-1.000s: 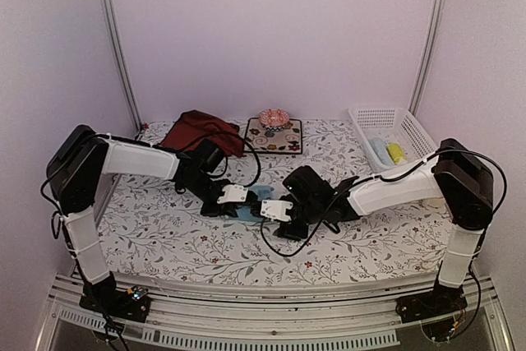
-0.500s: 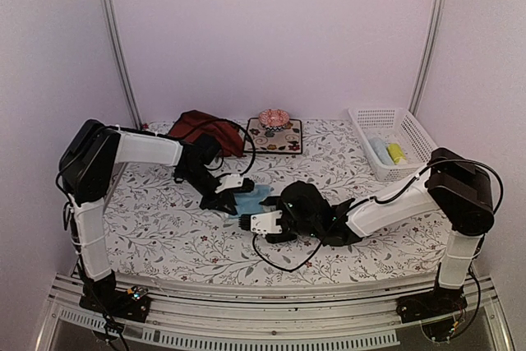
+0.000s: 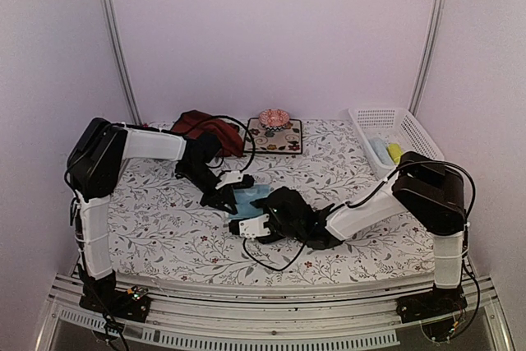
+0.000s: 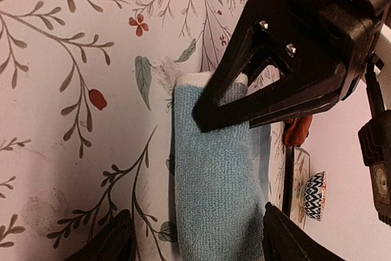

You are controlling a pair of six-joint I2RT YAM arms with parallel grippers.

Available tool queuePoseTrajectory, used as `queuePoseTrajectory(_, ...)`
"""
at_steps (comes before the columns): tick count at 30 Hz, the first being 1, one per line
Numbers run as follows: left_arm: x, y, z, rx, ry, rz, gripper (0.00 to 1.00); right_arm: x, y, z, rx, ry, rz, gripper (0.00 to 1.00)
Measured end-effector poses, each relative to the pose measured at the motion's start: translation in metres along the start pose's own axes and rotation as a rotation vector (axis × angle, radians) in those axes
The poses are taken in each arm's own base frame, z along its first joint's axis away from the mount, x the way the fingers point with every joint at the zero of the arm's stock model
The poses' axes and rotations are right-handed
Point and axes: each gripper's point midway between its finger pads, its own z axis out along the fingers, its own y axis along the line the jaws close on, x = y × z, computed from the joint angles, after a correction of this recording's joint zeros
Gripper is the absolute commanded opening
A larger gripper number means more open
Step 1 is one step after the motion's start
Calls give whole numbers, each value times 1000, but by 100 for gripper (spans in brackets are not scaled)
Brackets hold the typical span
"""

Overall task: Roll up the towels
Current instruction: Roll the towel at the center of the board.

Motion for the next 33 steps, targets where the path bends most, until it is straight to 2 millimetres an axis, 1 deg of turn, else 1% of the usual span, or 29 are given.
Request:
queuePoseTrajectory(4,0,0,0,0,1,0,0,11,-1,6,5,25,8,65)
queuePoseTrajectory(5,0,0,0,1,2,-1,0,14,-3,7,6,29,12,62)
queuePoseTrajectory(8,0,0,0,2,3,-2,0,19,-5,9,7,38,16,45)
queuePoseTrajectory(9,0,0,0,3,3,-3,0,20,-5,10,8,41,18,42)
queuePoseTrajectory(13,1,0,0,5,4,-5,0,19,-6,18,6,54,21,33)
queuePoseTrajectory(16,1,0,0,5,5,-5,0,21,-6,21,-4,66,28,24)
queuePoseTrajectory(18,1,1,0,5,6,-4,0,22,-7,23,-12,72,38,20)
queuePoseTrajectory(19,1,1,0,5,6,-4,0,22,-8,24,-18,76,51,15)
queuePoseTrajectory(21,1,1,0,4,5,0,5,22,-8,25,-32,77,65,10)
queuePoseTrajectory(22,2,1,0,5,5,4,9,23,-8,26,-39,80,76,9)
queuePoseTrajectory(24,2,0,0,4,3,11,20,22,-10,27,-58,82,100,7)
queuePoseTrajectory(26,3,0,-1,-3,2,26,33,22,-11,28,-80,83,117,7)
queuePoseTrajectory(28,5,-3,-2,-7,0,32,42,21,-11,28,-108,81,140,7)
queuePoseTrajectory(33,10,-11,-14,-54,0,62,53,15,-10,30,-175,69,197,6)
